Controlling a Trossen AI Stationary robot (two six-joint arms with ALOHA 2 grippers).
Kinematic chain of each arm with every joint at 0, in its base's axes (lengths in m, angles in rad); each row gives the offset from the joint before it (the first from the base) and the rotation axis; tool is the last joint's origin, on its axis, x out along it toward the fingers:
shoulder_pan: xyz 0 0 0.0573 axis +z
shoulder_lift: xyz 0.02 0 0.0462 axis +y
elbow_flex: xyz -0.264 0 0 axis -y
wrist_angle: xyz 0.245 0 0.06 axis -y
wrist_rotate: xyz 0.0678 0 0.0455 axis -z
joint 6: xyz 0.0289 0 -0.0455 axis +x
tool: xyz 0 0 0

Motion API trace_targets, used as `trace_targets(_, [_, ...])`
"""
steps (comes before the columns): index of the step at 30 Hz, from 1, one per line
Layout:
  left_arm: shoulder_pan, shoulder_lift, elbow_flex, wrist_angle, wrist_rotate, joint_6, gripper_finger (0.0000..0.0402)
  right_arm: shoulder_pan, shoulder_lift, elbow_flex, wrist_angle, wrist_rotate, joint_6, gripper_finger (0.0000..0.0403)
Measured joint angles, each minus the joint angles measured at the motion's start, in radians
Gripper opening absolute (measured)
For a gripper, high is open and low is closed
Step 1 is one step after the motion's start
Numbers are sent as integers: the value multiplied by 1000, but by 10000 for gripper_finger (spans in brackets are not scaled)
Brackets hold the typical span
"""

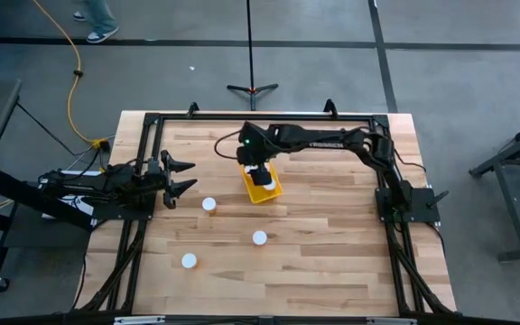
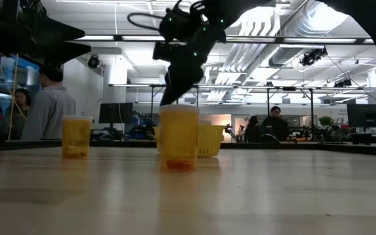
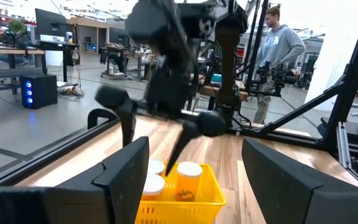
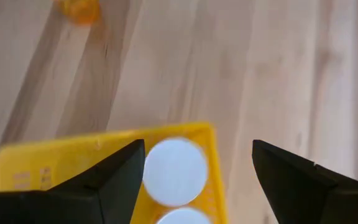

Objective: Pick and place pill bottles into a basket
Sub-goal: Put the orange pill bottle into the yellow bin

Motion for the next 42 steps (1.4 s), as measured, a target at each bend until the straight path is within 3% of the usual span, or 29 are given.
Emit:
trace_targets(4, [0, 0, 0, -4, 0, 1, 292, 0, 0, 110, -74, -19, 25, 287])
trace_targets(8, [0, 0, 0, -12, 0, 2, 292, -8, -38, 196, -211, -139, 70, 287])
trace_targets(14, [0, 0, 0, -22, 0, 4, 292, 17, -229, 144, -302, -115, 125, 287])
trace_targets(17, [0, 0, 0, -30, 0, 4, 292, 56, -356, 68, -305, -42, 176, 287])
trace_targets(23, [0, 0, 0, -29, 0, 4, 292, 190, -636, -218, -193, 174, 289, 287])
trace_targets(28, [0, 0, 0, -29, 0, -6, 292, 336, -876, -550, -18, 350, 423, 287])
trace_targets(32, [0, 0, 0, -29, 0, -21, 292, 435, -1032, -818, 149, 423, 554, 287])
trace_targets(37, [0, 0, 0, -29, 0, -22, 292, 518, -1146, -1103, 433, 502, 626, 287])
trace_targets(42, [0, 0, 0, -29, 0, -22, 292, 545, -1154, -1291, 774, 496, 588, 287])
